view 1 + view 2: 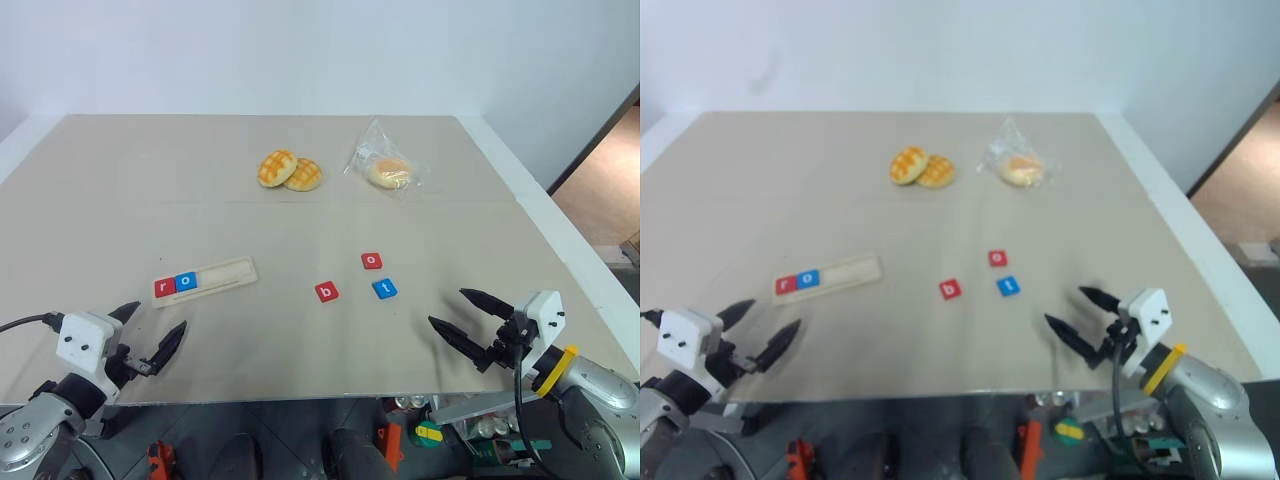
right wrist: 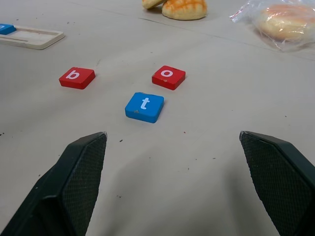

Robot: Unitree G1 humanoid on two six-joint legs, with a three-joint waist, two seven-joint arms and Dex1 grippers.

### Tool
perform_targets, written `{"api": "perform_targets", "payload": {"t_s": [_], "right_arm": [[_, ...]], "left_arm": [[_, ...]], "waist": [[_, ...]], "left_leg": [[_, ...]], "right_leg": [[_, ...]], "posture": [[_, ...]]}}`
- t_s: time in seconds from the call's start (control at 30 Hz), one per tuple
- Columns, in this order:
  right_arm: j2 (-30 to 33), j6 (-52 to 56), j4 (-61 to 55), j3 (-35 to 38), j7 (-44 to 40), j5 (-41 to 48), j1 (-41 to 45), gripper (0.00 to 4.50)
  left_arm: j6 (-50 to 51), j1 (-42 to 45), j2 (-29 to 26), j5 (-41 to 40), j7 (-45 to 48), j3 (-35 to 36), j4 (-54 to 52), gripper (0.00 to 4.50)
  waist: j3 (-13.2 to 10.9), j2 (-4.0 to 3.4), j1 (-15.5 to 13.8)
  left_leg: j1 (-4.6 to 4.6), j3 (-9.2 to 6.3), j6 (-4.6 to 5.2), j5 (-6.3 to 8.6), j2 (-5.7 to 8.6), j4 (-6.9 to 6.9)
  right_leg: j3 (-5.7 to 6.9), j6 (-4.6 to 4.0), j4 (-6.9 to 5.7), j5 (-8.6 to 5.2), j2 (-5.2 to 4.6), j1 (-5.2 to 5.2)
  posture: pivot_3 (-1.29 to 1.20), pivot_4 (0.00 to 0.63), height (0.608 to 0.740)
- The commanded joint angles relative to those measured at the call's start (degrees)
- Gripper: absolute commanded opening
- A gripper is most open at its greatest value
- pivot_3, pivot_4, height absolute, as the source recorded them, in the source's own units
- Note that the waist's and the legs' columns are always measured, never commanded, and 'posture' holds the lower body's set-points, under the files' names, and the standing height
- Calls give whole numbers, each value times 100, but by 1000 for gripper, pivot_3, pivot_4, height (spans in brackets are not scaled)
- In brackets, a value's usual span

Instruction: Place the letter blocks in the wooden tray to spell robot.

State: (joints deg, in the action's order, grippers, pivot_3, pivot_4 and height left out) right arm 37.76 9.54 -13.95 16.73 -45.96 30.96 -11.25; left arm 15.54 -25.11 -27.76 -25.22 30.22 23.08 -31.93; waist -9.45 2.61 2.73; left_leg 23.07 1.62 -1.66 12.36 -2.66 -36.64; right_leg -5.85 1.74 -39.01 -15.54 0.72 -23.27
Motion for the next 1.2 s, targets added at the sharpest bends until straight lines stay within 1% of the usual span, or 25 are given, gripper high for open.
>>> {"api": "perform_targets", "payload": {"t_s": [0.03, 0.13, 0.4, 0.5, 0.53, 0.6, 0.7, 0.8, 0.87, 0.93, 0.97, 1.0, 1.1, 1.2], "right_arm": [[128, 8, -97, 108, -140, 28, 157, 4469], [179, 23, -1, 0, -251, -75, 345, 4469], [138, 85, 77, -113, -375, -162, 557, 4469], [154, 122, 80, -238, -530, -158, 683, 4469], [183, 125, 88, -332, -614, -181, 796, 4469], [194, 324, 119, -621, -718, -159, 1271, 4469], [99, 603, 209, -1088, -887, -141, 2036, 4469], [-110, 726, 415, -1661, -1124, -271, 2833, 4469], [-265, 610, 624, -1943, -1200, -474, 3248, 4469], [-414, 475, 840, -2097, -1242, -628, 3534, 4469], [-521, 407, 994, -2169, -1226, -709, 3716, 4469], [-605, 320, 1129, -2230, -1236, -786, 3863, 4469], [-789, 112, 1395, -2316, -1274, -960, 4110, 4469], [-901, -28, 1519, -2385, -1307, -1090, 4217, 4469]], "left_arm": [[-12, 50, -85, -215, 133, 257, 3, 4500], [-132, 109, -105, -354, 352, 264, 68, 4500], [-192, 154, -154, -318, 519, 316, 147, 4500], [-310, 246, -390, -172, 775, 302, 313, 4500], [-399, 336, -566, -55, 918, 268, 447, 4500], [-442, 771, -991, -66, 1302, 202, 803, 4500], [-229, 1704, -1497, -293, 1756, 63, 1428, 4500], [-23, 2742, -2052, -315, 2546, -458, 2121, 4500], [25, 3264, -2327, -158, 3012, -861, 2586, 4500], [-89, 3646, -2459, 56, 3316, -1190, 3038, 4500], [-11, 3944, -2517, 142, 3520, -1423, 3335, 4500], [66, 4213, -2550, 213, 3703, -1615, 3596, 4500], [121, 4873, -2484, 379, 4093, -1993, 4280, 4500], [7, 5384, -2386, 594, 4387, -2307, 4876, 4500]], "waist": [[0, 0, 0], [-1, -3, 5], [0, -2, 1], [0, -1, 1], [0, -2, 2], [-4, -4, 4], [-11, -10, 4], [-11, -9, 4], [-11, -9, 5], [-12, -12, 7], [-12, -11, 3], [-12, -11, 2], [-11, -11, -3], [-11, -10, -13]], "left_leg": [[0, 0, 0, 0, -1, 0], [-2, 1, 2, -1, -2, 0], [-1, 0, 1, -1, -1, 1], [-1, 0, 1, -1, -1, 1], [-2, -3, 1, -1, -3, 1], [-8, -1, 6, -5, -4, 1], [-11, 0, 26, -21, -8, 1], [-10, -1, 34, -35, -9, 1], [-7, 0, 34, -35, -9, 2], [4, 1, 33, -34, -9, 8], [9, 1, 30, -31, -7, 12], [12, 0, 26, -20, -6, 12], [46, -10, 23, -9, -7, 12], [108, -26, 21, -6, -8, 5]], "right_leg": [[1, 0, 0, 0, 1, 0], [2, -6, -1, 4, 4, -2], [2, -2, -1, 1, 3, 0], [3, -2, -1, 2, 4, 0], [5, -5, -1, 3, 7, 0], [6, -11, -5, 7, 9, 0], [10, -25, -7, 24, 13, -4], [18, -30, -7, 34, 13, -4], [21, -27, -6, 38, 15, -7], [20, -19, -4, 39, 15, -16], [17, 9, -3, 42, 13, -19], [20, 13, -4, 30, 12, -18], [30, -19, -8, 35, 17, -46], [46, -28, -18, 38, 17, -97]], "posture": [[0, 150, 740], [0, 150, 740], [0, 150, 740], [0, 150, 740], [0, 150, 740], [0, 150, 740], [0, 150, 740], [0, 150, 740], [0, 150, 740], [0, 150, 740], [0, 150, 740], [0, 150, 740], [0, 150, 740], [0, 150, 740]]}}
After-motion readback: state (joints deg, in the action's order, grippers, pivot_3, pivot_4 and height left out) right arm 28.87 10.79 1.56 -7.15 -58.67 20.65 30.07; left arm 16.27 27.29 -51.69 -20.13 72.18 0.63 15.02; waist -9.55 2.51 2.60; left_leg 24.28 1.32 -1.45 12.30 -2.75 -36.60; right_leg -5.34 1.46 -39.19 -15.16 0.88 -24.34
